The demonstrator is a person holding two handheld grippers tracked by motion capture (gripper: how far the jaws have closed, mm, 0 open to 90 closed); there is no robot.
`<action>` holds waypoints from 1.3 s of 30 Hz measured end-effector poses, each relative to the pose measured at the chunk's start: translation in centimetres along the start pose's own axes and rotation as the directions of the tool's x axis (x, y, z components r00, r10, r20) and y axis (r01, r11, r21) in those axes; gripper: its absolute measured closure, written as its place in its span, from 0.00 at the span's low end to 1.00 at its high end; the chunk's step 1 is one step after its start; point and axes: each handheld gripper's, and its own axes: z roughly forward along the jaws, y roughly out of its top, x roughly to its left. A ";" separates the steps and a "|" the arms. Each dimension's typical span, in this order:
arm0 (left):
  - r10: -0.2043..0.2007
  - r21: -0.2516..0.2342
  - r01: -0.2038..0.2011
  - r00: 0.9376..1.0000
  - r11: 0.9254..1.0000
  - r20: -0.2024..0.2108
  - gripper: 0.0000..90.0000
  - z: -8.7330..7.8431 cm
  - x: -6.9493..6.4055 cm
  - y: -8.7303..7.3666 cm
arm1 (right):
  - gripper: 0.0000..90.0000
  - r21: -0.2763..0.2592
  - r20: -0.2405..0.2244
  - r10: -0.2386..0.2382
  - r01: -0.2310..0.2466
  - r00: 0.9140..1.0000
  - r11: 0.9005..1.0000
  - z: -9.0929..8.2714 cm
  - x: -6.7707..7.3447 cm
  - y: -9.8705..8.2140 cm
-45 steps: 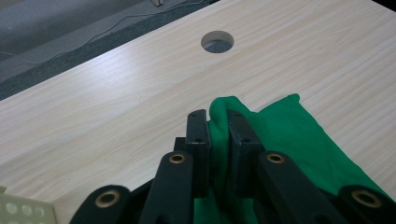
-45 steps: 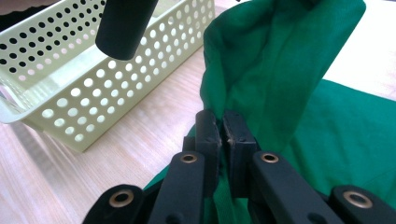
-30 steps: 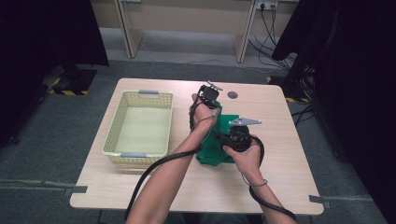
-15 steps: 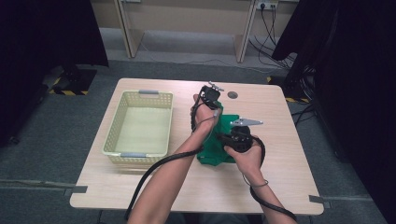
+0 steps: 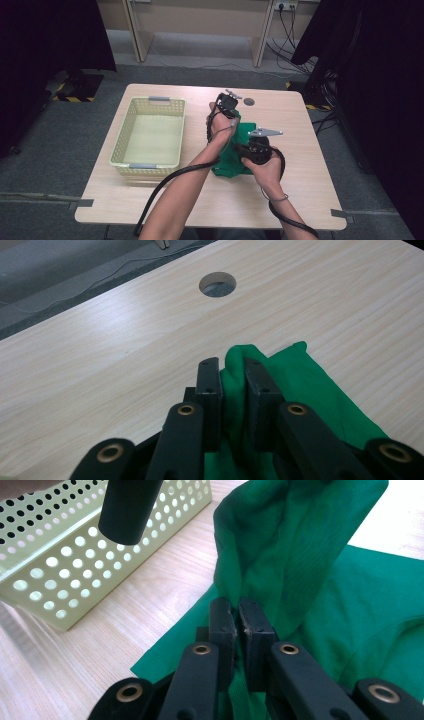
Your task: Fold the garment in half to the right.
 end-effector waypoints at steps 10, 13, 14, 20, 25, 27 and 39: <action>0.001 -0.002 -0.001 1.000 1.000 0.001 0.87 0.2 -0.4 -0.1 | 0.96 0.001 0.001 0.006 -0.006 1.000 1.000 0.0 -0.2 -0.3; 0.000 0.001 0.000 1.000 1.000 0.001 0.86 0.4 -0.4 -0.1 | 0.96 0.003 0.003 0.006 -0.006 1.000 1.000 0.0 -0.3 -0.4; -0.001 0.001 0.001 1.000 1.000 0.000 0.86 0.4 -0.4 -0.1 | 0.96 0.003 0.003 0.008 -0.008 1.000 1.000 0.0 -0.3 -0.4; -0.008 0.000 0.008 1.000 1.000 0.002 0.82 0.6 -0.5 -0.1 | 0.96 0.007 0.010 0.008 -0.008 1.000 1.000 0.1 -0.5 -0.6; -0.016 -0.001 0.016 1.000 1.000 -0.003 0.77 0.8 -0.5 -0.1 | 0.96 0.006 0.013 0.011 -0.011 1.000 1.000 0.1 -0.6 -0.7; -0.019 -0.002 0.019 1.000 1.000 -0.006 0.75 0.8 -0.5 -0.2 | 0.96 0.006 0.014 0.012 -0.012 1.000 1.000 0.0 -0.6 -0.7; -0.057 -0.018 0.057 0.998 0.998 -0.024 0.40 1.0 -0.4 -0.3 | 0.96 0.008 0.030 0.011 -0.012 0.999 1.000 0.1 -0.9 -0.8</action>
